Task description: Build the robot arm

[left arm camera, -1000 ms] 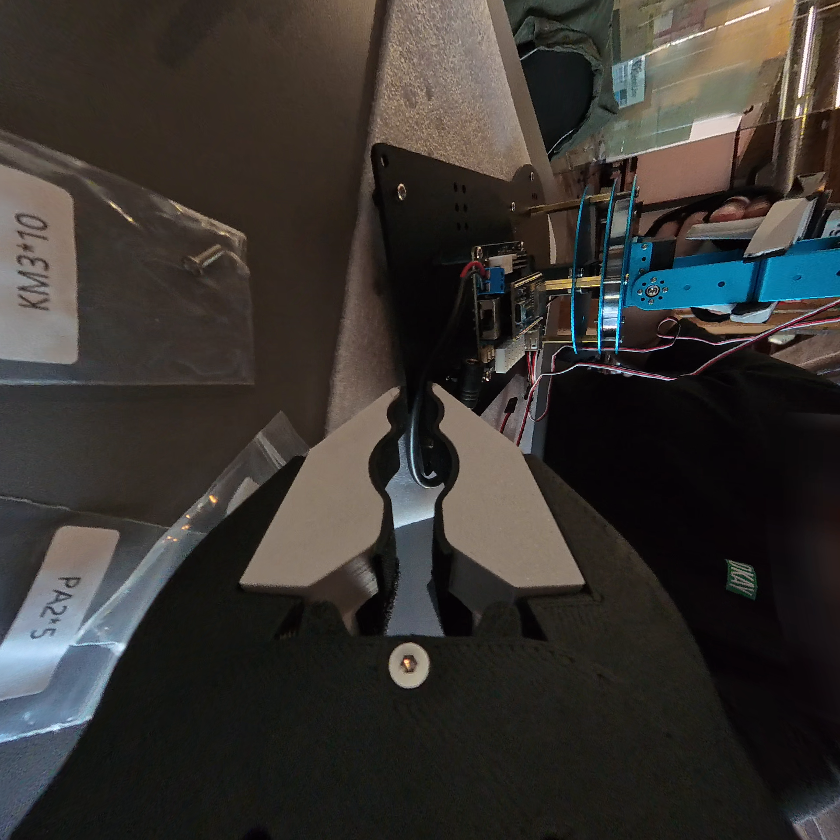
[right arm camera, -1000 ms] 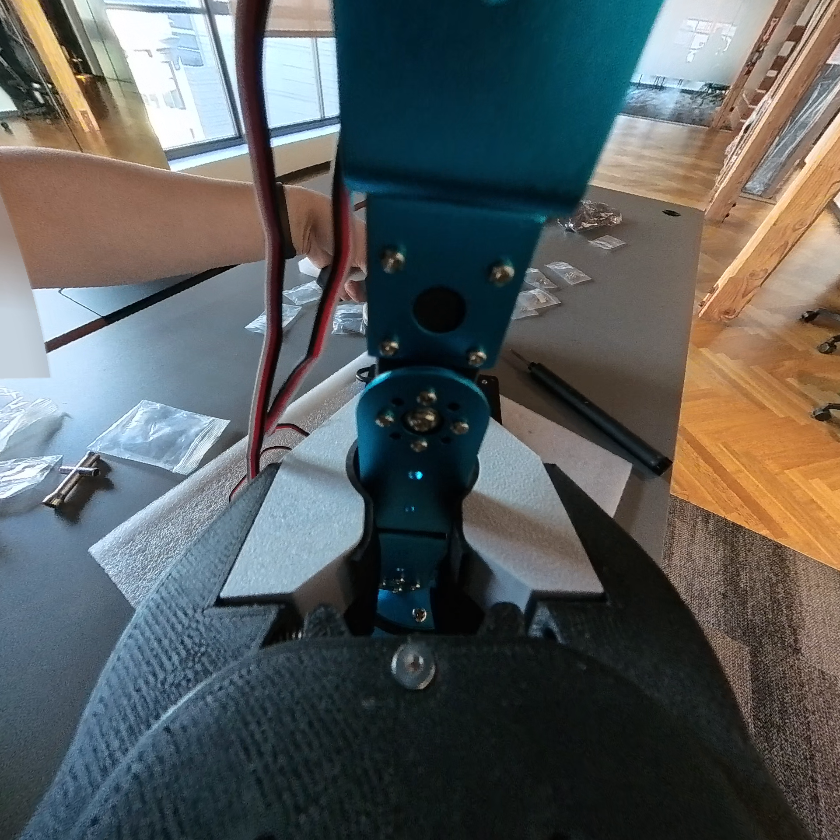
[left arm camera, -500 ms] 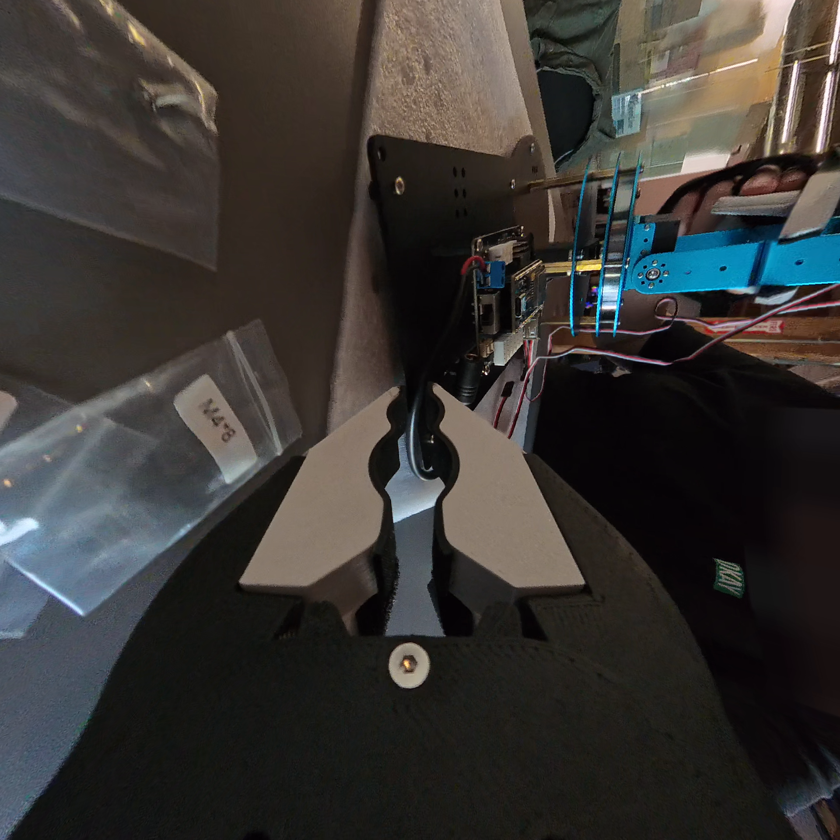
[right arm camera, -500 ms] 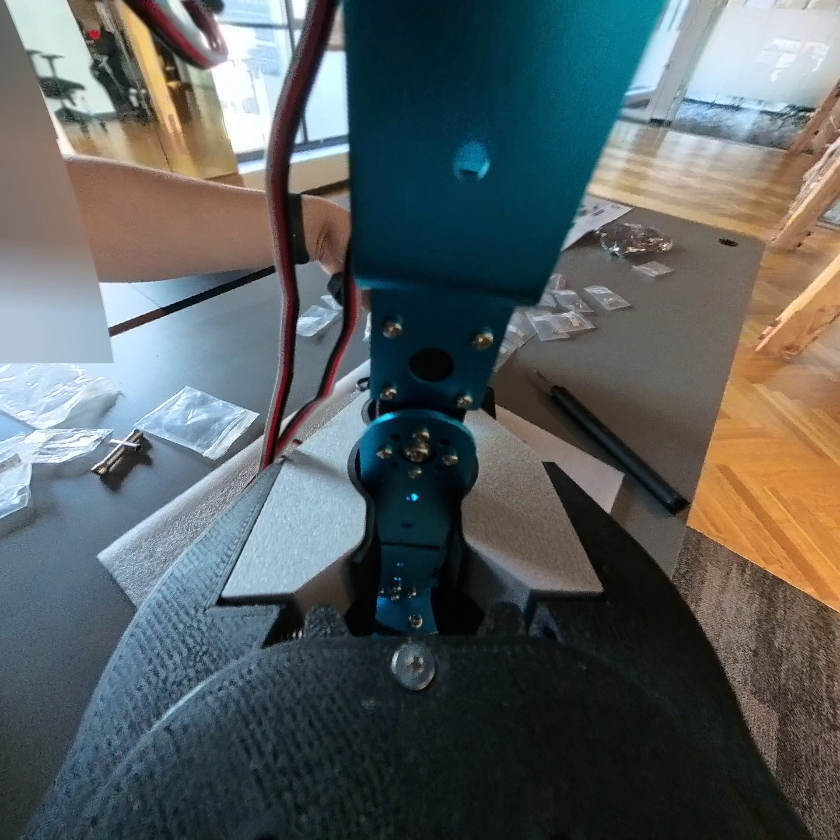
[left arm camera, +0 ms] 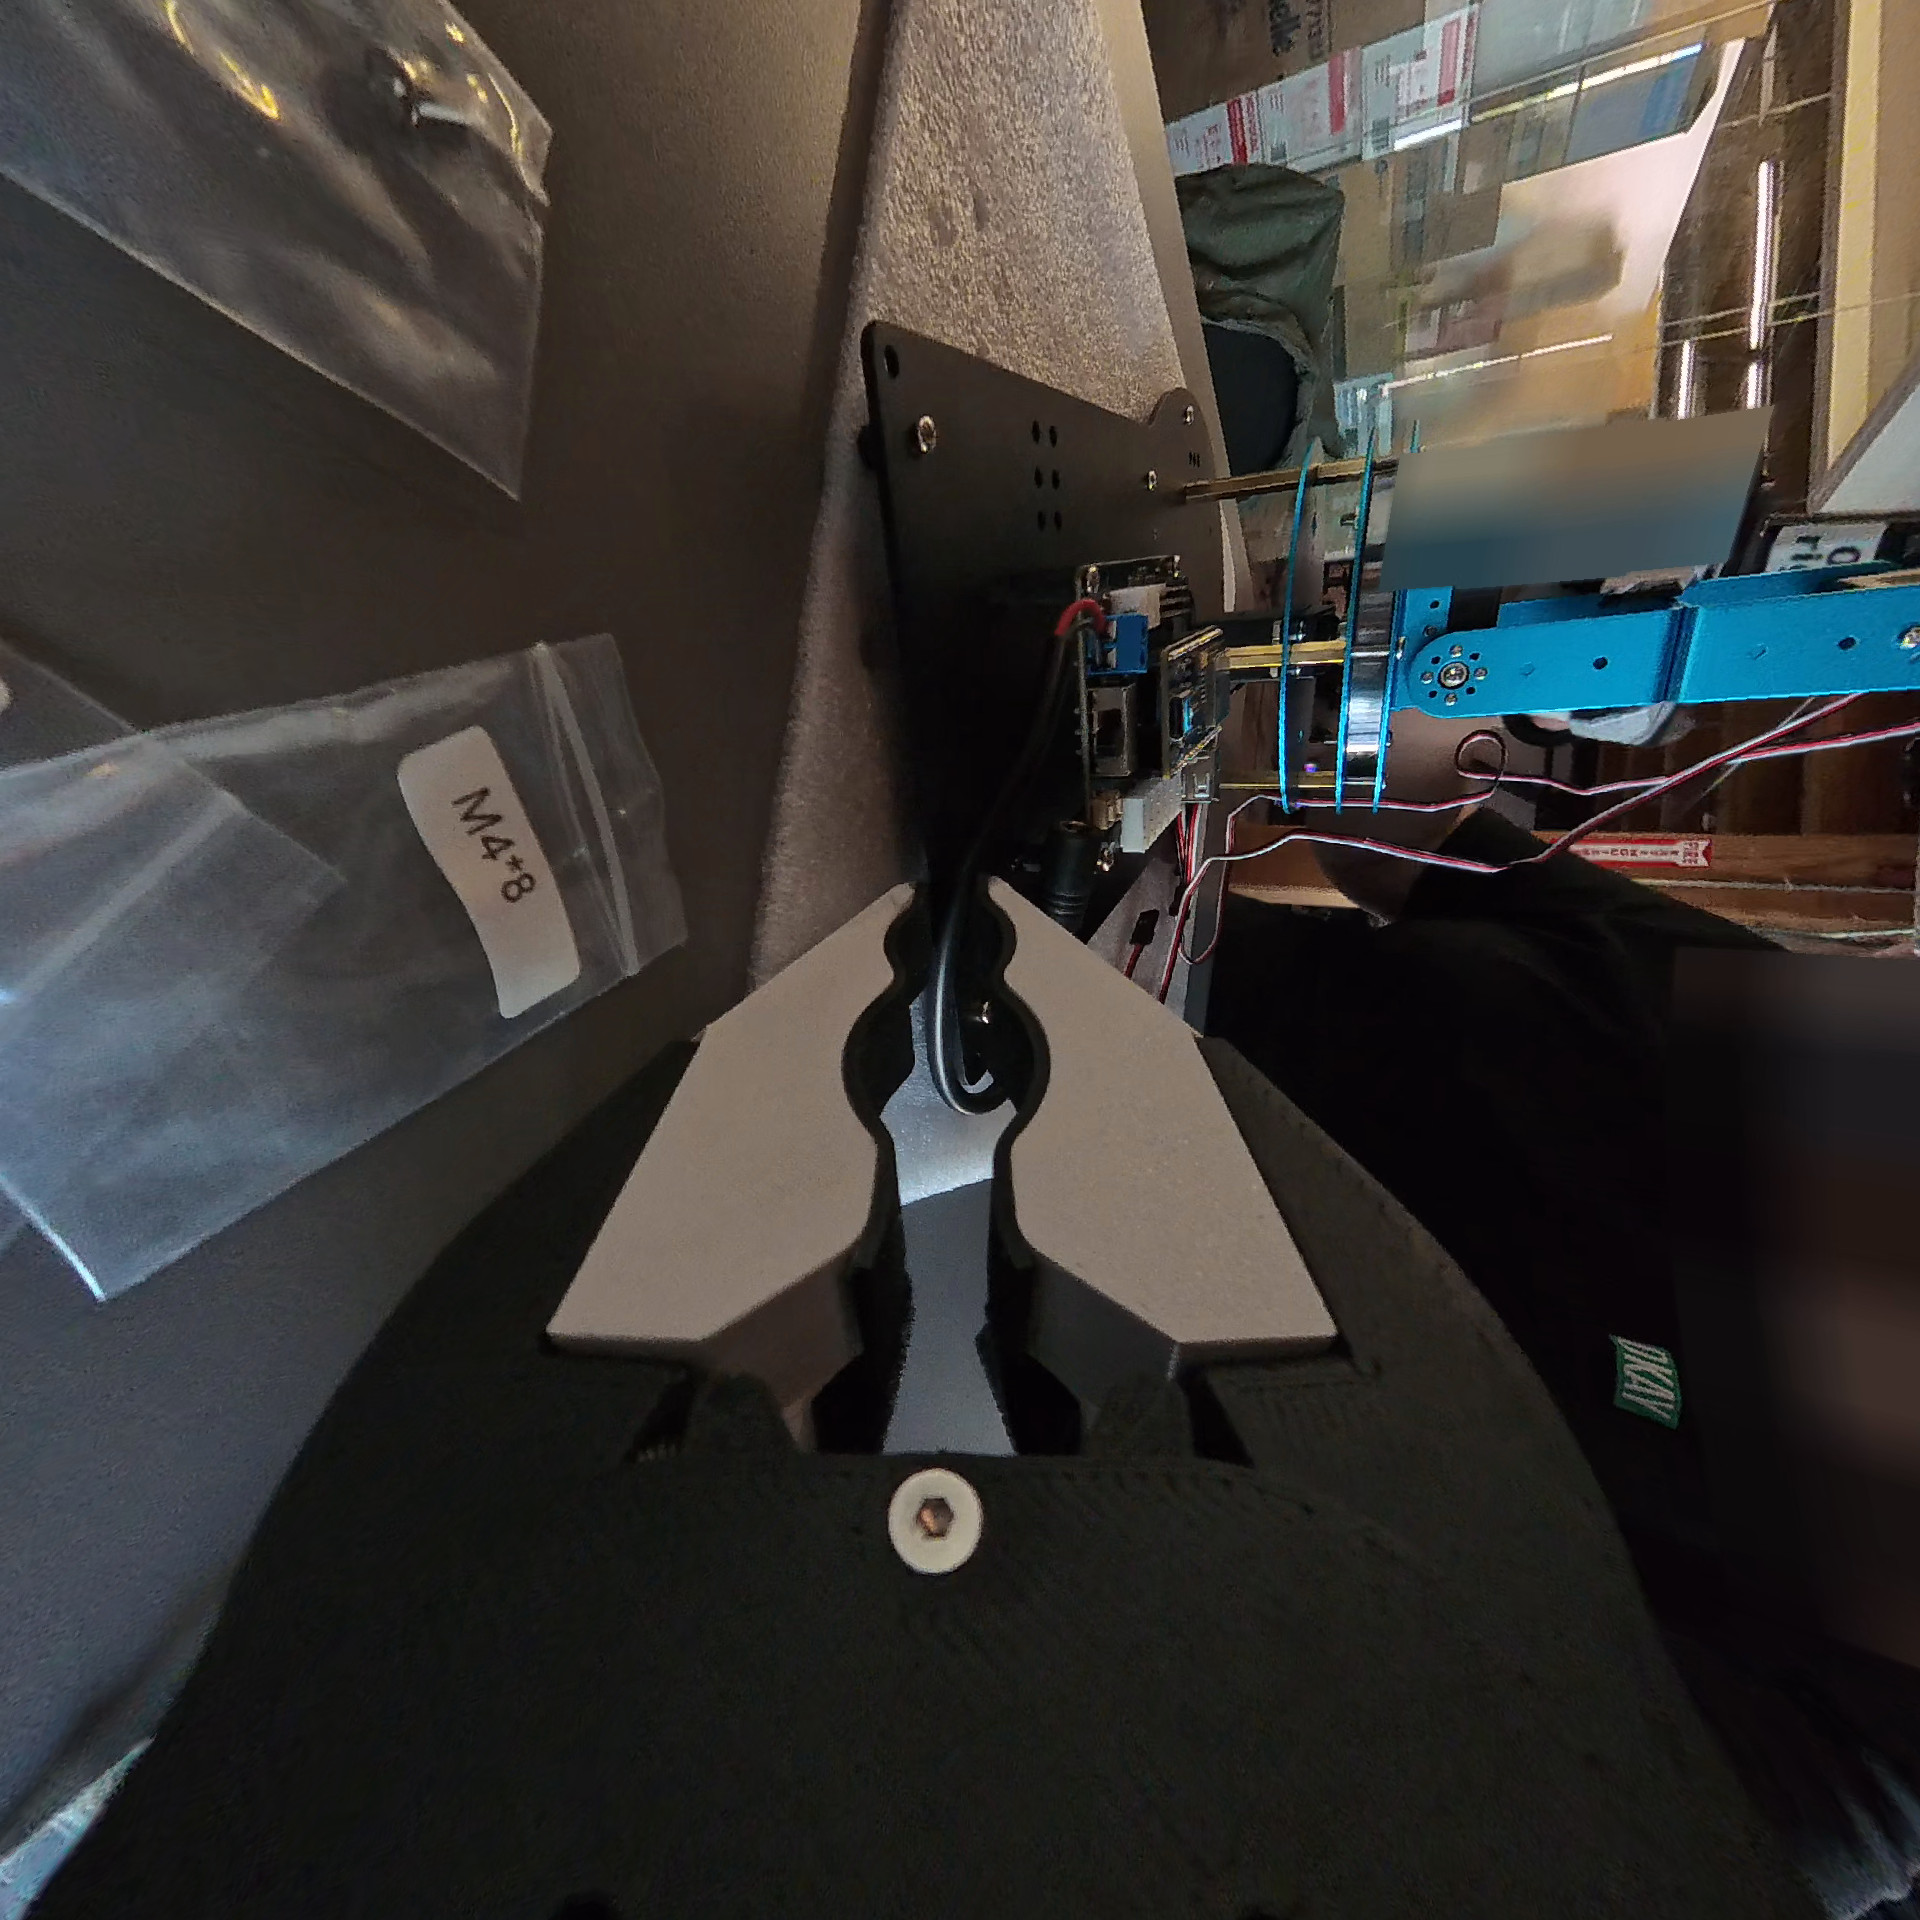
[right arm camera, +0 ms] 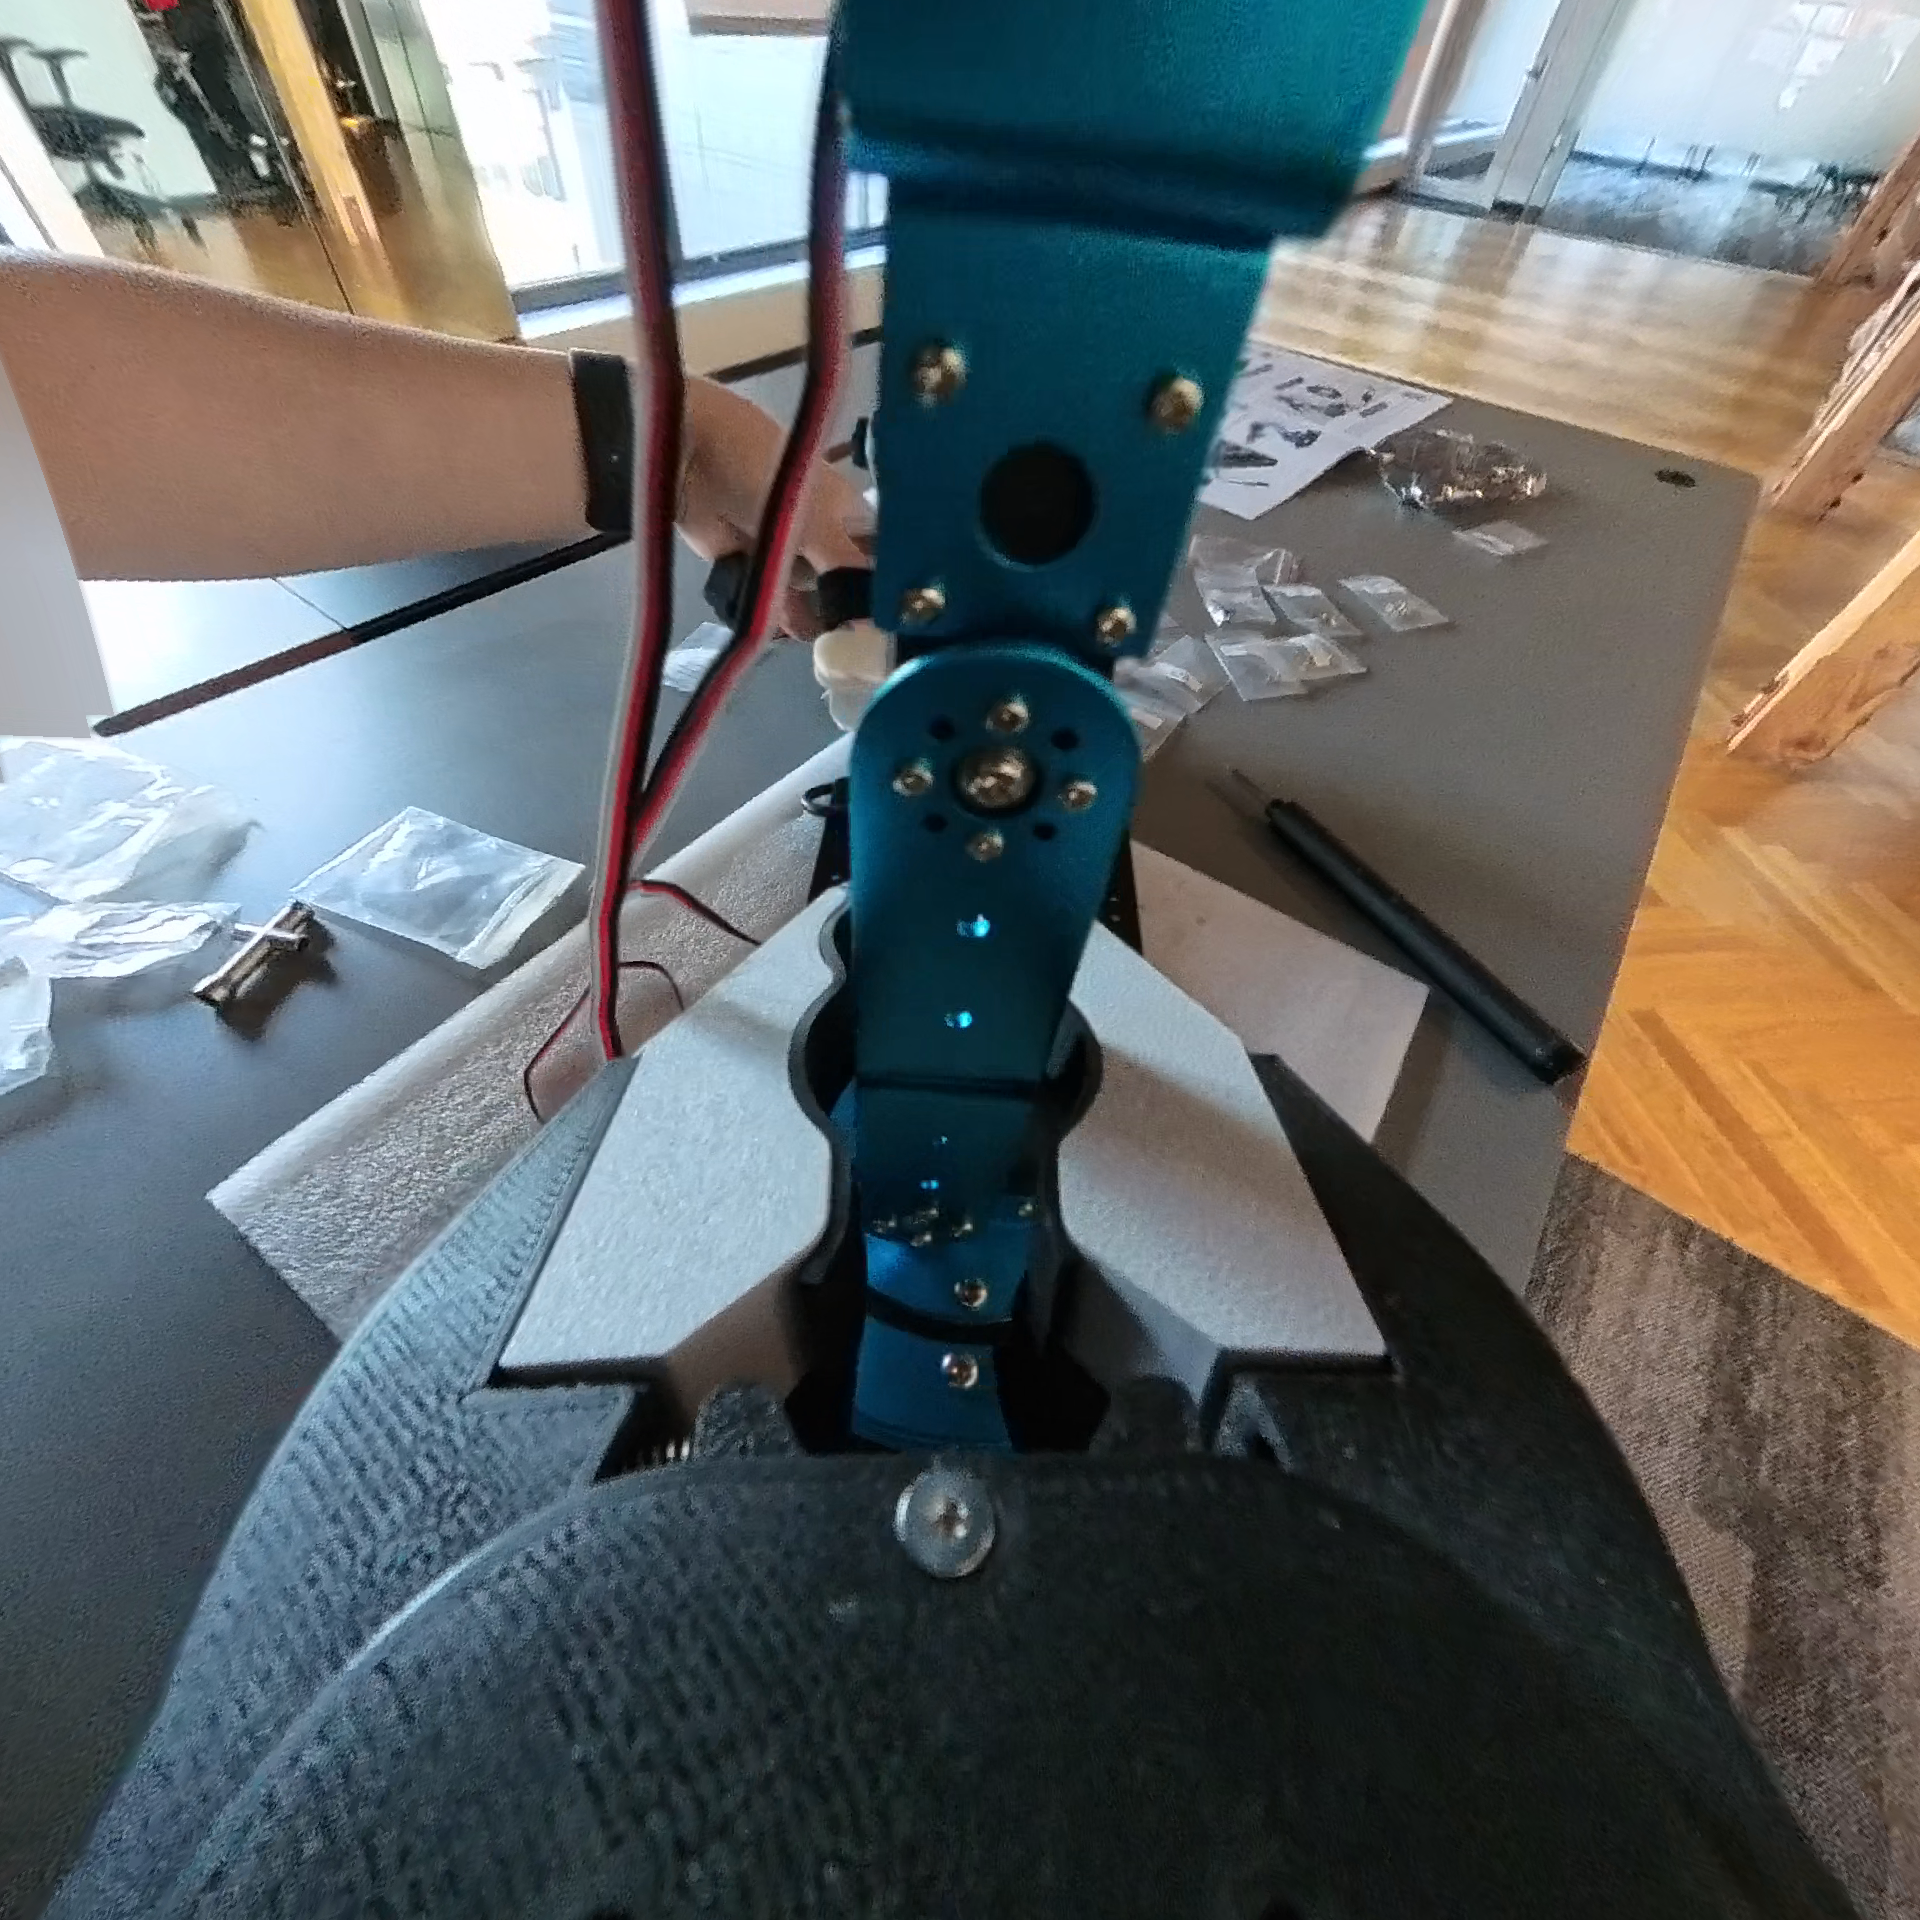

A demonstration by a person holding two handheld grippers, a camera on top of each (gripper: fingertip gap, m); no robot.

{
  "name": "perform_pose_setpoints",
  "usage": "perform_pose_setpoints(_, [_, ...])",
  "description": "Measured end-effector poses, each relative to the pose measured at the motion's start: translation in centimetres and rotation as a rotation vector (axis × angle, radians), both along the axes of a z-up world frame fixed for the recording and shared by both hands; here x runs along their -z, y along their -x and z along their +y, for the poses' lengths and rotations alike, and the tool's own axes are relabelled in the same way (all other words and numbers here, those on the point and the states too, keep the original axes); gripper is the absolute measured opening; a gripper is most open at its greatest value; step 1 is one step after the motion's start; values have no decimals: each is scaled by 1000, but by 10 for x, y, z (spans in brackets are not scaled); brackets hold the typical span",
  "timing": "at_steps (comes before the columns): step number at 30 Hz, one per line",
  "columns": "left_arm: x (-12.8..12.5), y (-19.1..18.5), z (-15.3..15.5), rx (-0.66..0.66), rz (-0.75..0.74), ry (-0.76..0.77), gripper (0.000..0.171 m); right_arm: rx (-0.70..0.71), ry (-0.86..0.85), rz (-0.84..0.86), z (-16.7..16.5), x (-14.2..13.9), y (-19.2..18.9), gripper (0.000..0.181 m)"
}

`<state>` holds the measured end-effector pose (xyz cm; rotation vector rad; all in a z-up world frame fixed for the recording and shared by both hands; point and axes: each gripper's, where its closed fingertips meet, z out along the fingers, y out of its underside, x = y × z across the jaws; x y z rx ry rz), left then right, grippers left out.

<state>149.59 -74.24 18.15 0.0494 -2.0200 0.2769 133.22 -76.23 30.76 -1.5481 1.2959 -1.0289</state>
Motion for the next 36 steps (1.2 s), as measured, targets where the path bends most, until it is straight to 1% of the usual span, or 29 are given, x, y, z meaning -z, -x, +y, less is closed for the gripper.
perform_pose_setpoints(7, [1, 3, 12, -47, -7, -7, 4, -111, 77, 26, -2, 1, 0, 29])
perform_pose_setpoints(10, [1, 5, 19, -112, -8, -4, 4, -175, 110, 41, -3, 1, 0, 29])
perform_pose_setpoints(17, [0, 12, 38, -288, 12, 25, 4, -360, 173, 17, -4, 1, -1, 32])
perform_pose_setpoints(21, [0, 16, 48, -385, -3, 54, 4, -454, 169, 10, -4, 1, -2, 33])
perform_pose_setpoints(25, [1, 22, 59, -446, -14, 34, 4, -535, 165, -8, -4, 0, -1, 33])
perform_pose_setpoints(27, [1, 25, 65, -474, -31, 23, 4, -559, 151, -30, -3, -1, -1, 33])
perform_pose_setpoints(31, [0, 28, 73, -530, -53, 17, 4, -568, 94, -87, -3, -4, 3, 44])
perform_pose_setpoints(33, [0, 28, 74, -546, -31, 15, 4, -561, 53, -117, -7, -6, 9, 51])
perform_pose_setpoints(36, [0, 28, 73, -548, 14, 2, 5, -519, 38, -107, -19, 1, 21, 62])
